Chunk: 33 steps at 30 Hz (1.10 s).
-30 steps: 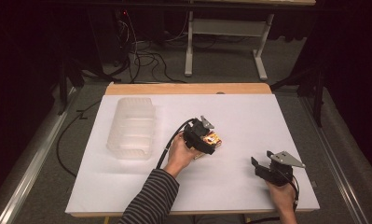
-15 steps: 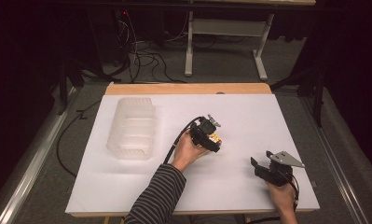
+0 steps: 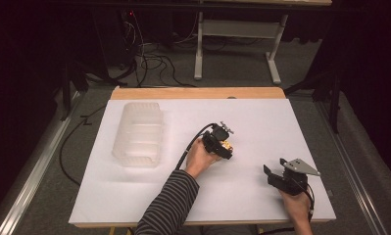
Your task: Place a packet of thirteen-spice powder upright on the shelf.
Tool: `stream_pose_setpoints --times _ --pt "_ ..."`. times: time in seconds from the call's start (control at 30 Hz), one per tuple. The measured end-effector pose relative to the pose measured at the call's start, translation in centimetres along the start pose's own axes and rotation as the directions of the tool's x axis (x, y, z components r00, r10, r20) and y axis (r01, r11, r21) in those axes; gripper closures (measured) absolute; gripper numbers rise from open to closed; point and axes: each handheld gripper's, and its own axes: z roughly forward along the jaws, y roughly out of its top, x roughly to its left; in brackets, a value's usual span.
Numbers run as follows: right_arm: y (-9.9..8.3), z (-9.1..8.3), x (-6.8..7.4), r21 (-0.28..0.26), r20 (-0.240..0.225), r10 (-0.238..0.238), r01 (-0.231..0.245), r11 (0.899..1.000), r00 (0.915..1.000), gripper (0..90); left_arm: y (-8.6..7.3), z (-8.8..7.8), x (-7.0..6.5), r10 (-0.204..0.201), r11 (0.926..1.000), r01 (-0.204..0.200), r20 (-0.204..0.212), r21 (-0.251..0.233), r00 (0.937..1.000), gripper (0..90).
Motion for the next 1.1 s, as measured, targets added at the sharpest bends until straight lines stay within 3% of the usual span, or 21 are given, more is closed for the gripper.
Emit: stream_pose_setpoints --times 0.2,0.73,1.1 --pt "0.0 0.1 0.0 0.007 0.000 -0.005 0.005 1.000 1.0000 31.2 -0.1 -0.3 -0.2 0.031 0.9995 -0.031 -0.018 0.010 0.9994 31.7" --pt "0.0 0.0 0.0 0.004 -0.001 0.000 0.000 1.000 1.0000 31.1 -0.4 -3.7 -0.8 0.038 0.9928 -0.042 -0.036 -0.112 0.9986 32.8" --pt "0.0 0.0 0.0 0.005 -0.001 0.000 0.000 1.000 1.0000 31.1 -0.9 -5.1 -0.9 0.030 0.9866 -0.035 -0.033 -0.159 0.9990 32.9"
